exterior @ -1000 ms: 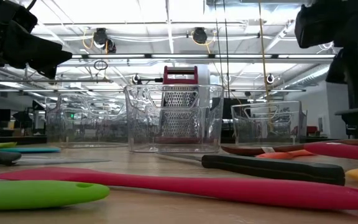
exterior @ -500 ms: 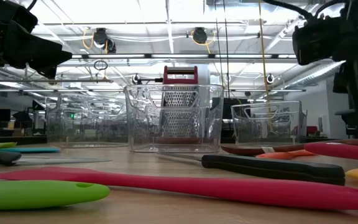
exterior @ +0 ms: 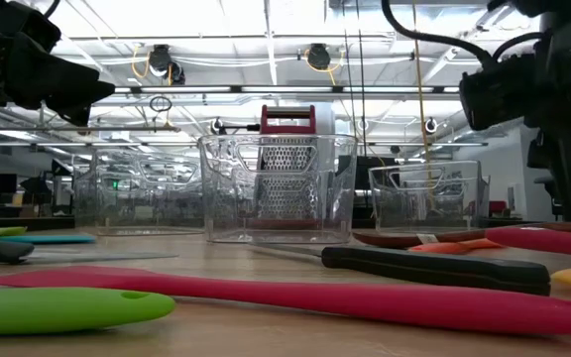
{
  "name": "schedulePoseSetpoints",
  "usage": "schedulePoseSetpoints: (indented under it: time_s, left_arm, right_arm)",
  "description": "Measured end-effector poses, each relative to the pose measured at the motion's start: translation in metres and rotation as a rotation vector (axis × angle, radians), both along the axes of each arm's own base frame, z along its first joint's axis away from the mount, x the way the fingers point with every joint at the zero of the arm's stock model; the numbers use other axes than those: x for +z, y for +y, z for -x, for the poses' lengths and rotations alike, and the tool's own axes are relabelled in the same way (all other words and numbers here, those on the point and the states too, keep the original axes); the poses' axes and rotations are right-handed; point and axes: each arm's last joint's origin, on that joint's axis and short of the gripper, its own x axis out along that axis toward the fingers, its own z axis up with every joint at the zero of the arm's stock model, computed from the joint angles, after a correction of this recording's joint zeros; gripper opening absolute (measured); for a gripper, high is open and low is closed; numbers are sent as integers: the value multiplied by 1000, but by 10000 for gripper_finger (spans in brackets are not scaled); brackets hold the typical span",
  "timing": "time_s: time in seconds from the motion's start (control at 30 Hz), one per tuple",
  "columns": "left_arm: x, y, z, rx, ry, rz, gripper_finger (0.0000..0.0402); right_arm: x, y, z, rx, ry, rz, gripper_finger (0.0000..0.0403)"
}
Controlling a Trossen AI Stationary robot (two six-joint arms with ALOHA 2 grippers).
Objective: Pick & Place Kitchen Items
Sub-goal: Put the brown ladle into the left transparent bin
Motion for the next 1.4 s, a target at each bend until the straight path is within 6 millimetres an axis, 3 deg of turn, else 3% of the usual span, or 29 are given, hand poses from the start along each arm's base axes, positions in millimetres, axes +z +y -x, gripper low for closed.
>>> schedulePoseSetpoints:
  time_s: [1.4]
  left_arm:
    - [0,0,0,0,2,4,152]
  right_arm:
    - [1,5,-11,-39,-88,-56,118]
